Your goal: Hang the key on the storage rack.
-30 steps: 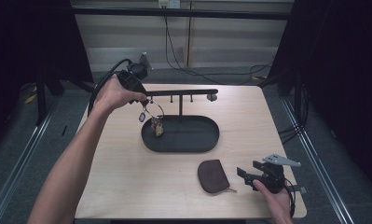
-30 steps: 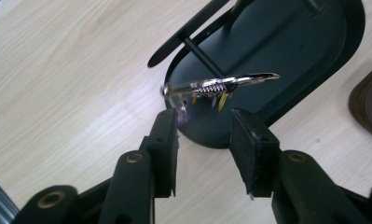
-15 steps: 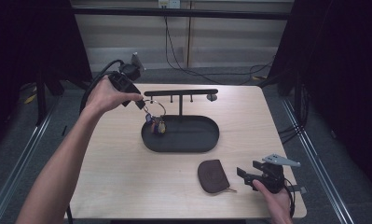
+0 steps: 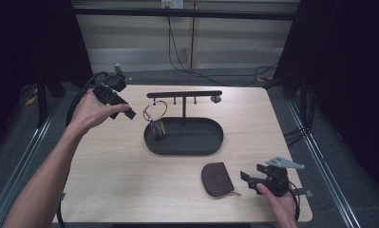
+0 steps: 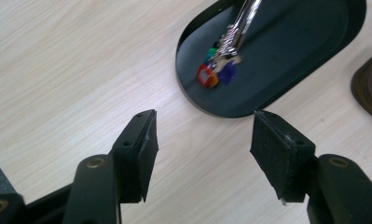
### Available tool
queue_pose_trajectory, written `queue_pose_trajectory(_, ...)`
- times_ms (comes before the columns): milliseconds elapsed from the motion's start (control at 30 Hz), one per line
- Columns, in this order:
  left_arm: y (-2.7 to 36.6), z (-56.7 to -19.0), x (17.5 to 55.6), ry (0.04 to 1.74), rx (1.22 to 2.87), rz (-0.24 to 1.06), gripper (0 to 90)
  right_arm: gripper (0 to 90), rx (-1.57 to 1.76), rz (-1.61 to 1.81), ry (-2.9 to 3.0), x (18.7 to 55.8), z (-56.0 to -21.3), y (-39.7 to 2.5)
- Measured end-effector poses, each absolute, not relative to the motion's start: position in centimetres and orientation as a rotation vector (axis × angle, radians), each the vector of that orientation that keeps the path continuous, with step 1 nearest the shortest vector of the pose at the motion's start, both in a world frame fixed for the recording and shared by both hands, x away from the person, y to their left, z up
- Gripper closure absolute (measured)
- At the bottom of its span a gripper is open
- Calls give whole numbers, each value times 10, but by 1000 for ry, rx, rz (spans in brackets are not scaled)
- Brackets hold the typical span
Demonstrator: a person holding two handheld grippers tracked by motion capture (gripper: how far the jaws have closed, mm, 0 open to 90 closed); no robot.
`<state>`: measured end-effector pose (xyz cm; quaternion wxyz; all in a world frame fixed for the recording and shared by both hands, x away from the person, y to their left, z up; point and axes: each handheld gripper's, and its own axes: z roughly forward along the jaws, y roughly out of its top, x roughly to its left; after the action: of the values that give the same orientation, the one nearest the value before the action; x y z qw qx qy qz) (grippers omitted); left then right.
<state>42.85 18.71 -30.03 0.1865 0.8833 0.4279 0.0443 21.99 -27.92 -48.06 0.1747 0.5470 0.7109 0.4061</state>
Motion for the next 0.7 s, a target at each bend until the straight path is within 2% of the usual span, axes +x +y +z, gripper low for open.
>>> queue_pose_trajectory(200, 194, -305, 417, 1198, 2452, 131, 371, 220, 1558, 1148, 2013, 220, -481, -279)
queue_pose_trajectory(400, 200, -312, 404, 1198, 2406, 92, 383, 220, 1557, 1149, 2000, 220, -480, -280)
queue_pose_trajectory(700, 202, -332, 385, 1128, 2394, 124, 383, 220, 1560, 1151, 2015, 223, -482, -277)
